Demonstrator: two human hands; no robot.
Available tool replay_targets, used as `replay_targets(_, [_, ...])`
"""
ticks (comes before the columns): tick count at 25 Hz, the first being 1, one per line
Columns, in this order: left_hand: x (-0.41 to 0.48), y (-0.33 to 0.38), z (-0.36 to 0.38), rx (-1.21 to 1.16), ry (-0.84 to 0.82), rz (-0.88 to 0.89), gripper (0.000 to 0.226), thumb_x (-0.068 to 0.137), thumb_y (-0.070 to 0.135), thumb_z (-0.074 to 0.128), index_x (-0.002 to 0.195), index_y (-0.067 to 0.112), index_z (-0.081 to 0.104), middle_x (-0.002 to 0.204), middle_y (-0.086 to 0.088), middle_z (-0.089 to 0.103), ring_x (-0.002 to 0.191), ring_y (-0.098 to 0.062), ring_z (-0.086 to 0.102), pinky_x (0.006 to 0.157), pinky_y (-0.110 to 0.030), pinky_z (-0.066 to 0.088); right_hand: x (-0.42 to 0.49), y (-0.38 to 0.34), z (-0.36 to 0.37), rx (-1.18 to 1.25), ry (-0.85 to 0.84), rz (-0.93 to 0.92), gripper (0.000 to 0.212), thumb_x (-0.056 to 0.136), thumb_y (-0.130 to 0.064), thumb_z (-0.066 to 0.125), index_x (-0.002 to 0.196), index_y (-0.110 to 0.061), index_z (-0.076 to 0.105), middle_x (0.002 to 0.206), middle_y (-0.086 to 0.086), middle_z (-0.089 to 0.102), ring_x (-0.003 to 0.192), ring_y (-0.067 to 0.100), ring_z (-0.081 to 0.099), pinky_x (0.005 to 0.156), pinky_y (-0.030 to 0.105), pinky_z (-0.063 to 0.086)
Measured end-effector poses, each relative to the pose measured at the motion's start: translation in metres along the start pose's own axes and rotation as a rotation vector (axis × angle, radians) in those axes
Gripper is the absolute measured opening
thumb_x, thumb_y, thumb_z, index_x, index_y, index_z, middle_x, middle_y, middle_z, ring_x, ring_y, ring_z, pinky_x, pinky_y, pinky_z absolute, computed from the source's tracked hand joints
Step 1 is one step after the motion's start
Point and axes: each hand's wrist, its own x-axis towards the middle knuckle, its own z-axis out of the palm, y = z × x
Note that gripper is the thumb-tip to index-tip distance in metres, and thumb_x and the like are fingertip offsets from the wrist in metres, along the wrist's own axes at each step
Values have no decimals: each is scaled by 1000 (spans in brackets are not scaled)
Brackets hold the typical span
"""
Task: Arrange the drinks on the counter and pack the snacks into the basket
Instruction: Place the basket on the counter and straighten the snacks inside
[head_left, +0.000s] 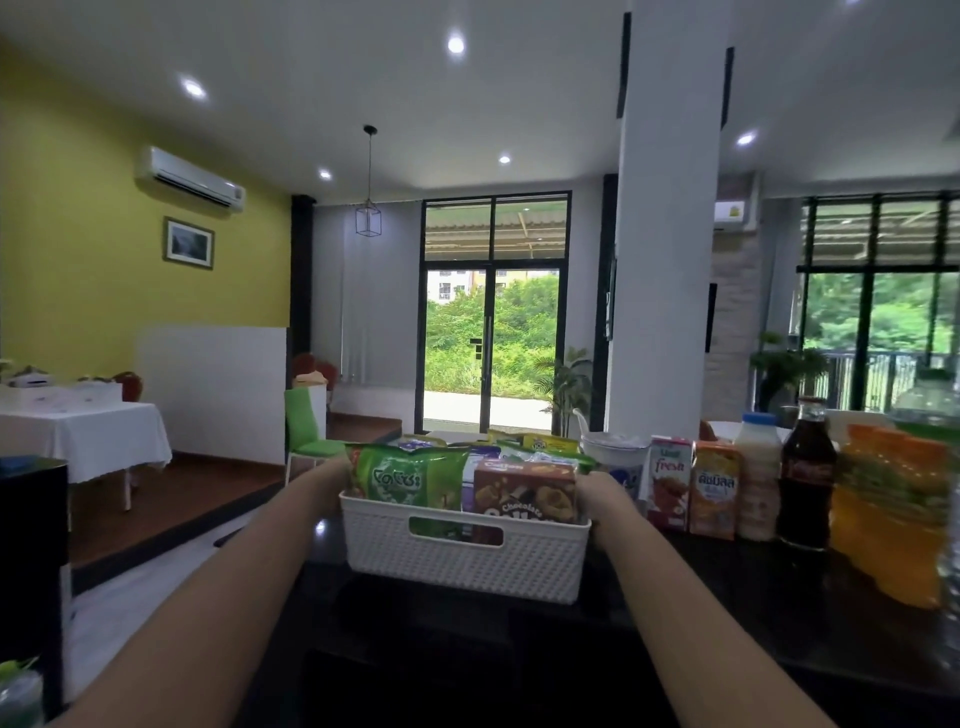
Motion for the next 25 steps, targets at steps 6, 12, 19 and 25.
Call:
replay_targets(6, [-9, 7, 15, -257, 151, 101, 26, 97, 7, 46, 72, 3, 50, 54, -11, 59, 38, -14, 59, 38, -24, 48, -9, -1, 3, 190, 119, -127, 61, 87, -54, 61, 118, -3, 55, 106, 12, 66, 90, 27, 65, 78, 39, 53])
replay_targets(12, [-54, 30, -4, 105, 14, 599, 49, 92, 57, 38, 102, 14, 60, 99, 2, 63, 88, -9, 60, 68, -28, 49, -50, -15, -20, 97, 251, -709, 35, 94, -49, 49, 91, -17, 63, 87, 11, 64, 79, 20, 59, 64, 30, 47])
replay_targets(19, [-76, 69, 6, 1221, -371, 542, 33, 86, 42, 63, 112, 21, 64, 103, 5, 68, 93, -12, 65, 76, -23, 51, -76, -50, -9, -966, -239, -728, 40, 90, -33, 61, 127, -20, 59, 117, 3, 66, 96, 17, 62, 87, 40, 55])
replay_targets(25, [-76, 112, 29, 1322, -214, 524, 23, 83, 37, 66, 94, 18, 60, 86, 0, 67, 71, -7, 66, 50, -15, 47, -70, -80, -27, -733, -113, -752, 30, 82, -29, 69, 109, -18, 64, 97, 2, 69, 73, 8, 65, 61, 27, 59])
